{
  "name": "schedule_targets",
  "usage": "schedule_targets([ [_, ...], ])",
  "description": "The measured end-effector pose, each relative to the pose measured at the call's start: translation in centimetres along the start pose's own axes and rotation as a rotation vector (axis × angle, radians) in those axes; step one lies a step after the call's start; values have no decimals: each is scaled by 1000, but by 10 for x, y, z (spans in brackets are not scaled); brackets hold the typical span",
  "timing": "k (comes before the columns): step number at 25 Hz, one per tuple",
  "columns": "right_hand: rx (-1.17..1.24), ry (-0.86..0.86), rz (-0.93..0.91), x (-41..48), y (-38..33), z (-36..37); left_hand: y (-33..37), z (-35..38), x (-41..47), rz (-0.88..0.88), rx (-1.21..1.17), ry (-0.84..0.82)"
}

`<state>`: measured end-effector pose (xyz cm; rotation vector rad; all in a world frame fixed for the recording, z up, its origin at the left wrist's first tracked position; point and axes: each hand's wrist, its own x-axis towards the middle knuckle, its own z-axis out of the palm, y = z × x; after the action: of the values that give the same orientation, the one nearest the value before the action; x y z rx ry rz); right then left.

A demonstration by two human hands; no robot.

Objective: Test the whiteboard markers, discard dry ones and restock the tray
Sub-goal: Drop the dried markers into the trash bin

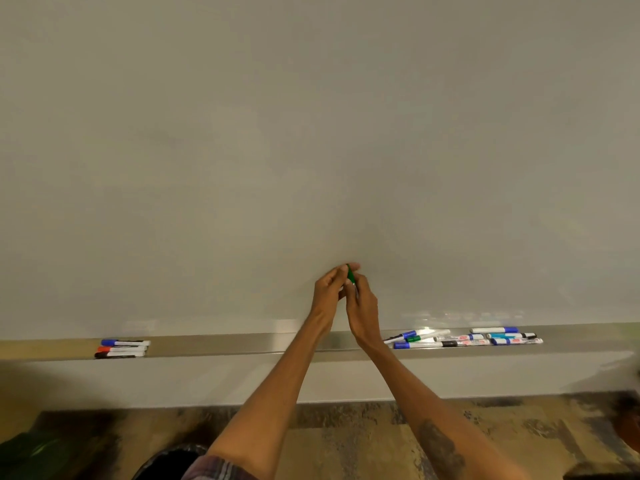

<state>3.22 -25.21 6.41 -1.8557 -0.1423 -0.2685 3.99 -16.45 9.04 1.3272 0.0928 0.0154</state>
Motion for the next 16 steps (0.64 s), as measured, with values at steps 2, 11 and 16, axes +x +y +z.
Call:
schedule_targets([
  [2, -54, -36, -42, 6, -20, 13, 14, -13, -2, 56, -22, 36],
  [11, -84, 103, -294, 17, -96, 45, 112, -33, -4, 335, -187, 61],
  [16, 110, 217, -391, 46, -157, 34, 187, -32, -3, 605, -87, 144],
])
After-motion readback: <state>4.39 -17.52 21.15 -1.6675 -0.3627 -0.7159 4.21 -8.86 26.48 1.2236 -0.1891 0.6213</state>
